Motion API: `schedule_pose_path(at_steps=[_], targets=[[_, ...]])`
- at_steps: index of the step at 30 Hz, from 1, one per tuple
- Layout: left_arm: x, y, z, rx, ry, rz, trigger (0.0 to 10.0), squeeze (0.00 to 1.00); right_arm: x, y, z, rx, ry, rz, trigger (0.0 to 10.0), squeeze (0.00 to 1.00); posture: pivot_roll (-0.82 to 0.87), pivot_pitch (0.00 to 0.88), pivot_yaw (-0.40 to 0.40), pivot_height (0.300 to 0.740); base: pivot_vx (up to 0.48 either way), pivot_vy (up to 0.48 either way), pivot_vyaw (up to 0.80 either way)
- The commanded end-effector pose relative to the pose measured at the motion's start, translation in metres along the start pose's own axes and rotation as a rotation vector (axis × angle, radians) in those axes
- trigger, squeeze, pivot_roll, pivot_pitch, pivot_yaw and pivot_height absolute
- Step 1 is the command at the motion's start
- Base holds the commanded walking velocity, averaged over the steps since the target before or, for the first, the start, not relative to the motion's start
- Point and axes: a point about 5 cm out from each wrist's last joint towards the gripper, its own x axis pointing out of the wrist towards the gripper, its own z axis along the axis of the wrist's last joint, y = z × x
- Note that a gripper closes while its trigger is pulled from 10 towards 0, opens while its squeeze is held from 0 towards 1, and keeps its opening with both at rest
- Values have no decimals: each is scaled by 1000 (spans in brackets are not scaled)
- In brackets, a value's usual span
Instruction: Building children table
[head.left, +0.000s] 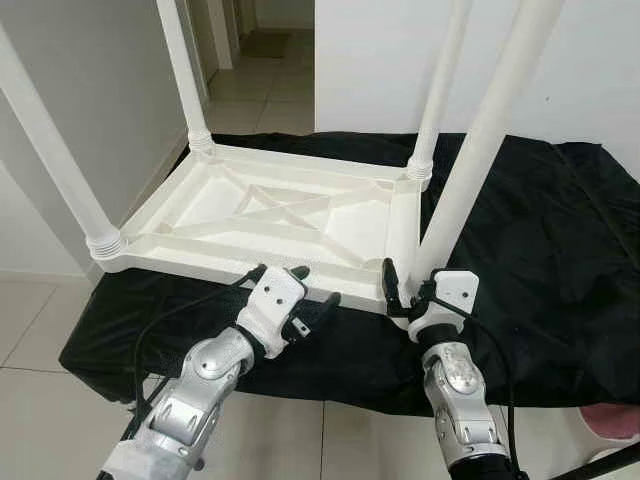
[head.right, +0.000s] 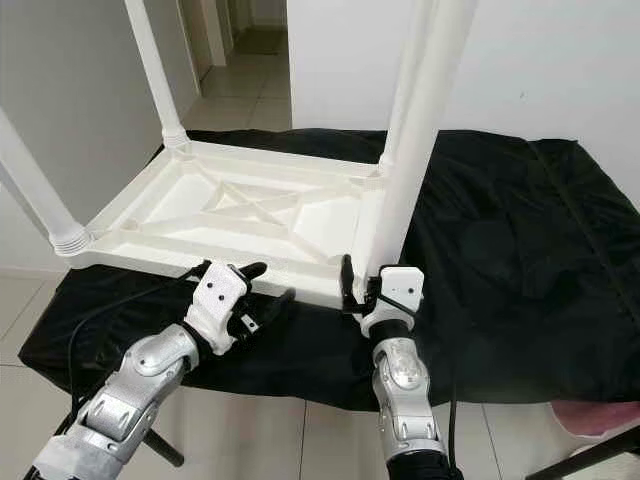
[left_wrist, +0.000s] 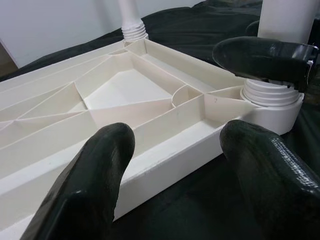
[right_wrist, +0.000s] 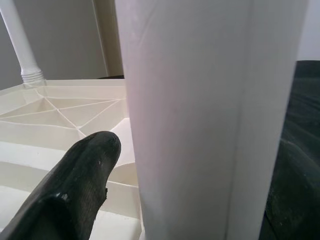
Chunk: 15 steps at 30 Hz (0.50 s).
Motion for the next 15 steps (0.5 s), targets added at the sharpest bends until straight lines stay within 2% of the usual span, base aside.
schedule_pose_path(at_steps=[1, 10, 15], targets=[[-4, -1, -4, 6, 13, -40, 10000, 0, -2, 3, -2, 9, 1, 15, 10000, 0, -55, 0, 62, 740, 0, 0, 0], [-6, -4, -5, 0, 16, -48, 10000, 0, -2, 3, -2, 3, 4, 24, 10000, 0, -54, 0, 59, 740, 0, 0, 0], [-9, -9, -2, -5, 14, -106, 10000, 0, -1, 4, 0, -1, 1, 63, 10000, 0, -50, 0, 55, 740, 0, 0, 0]])
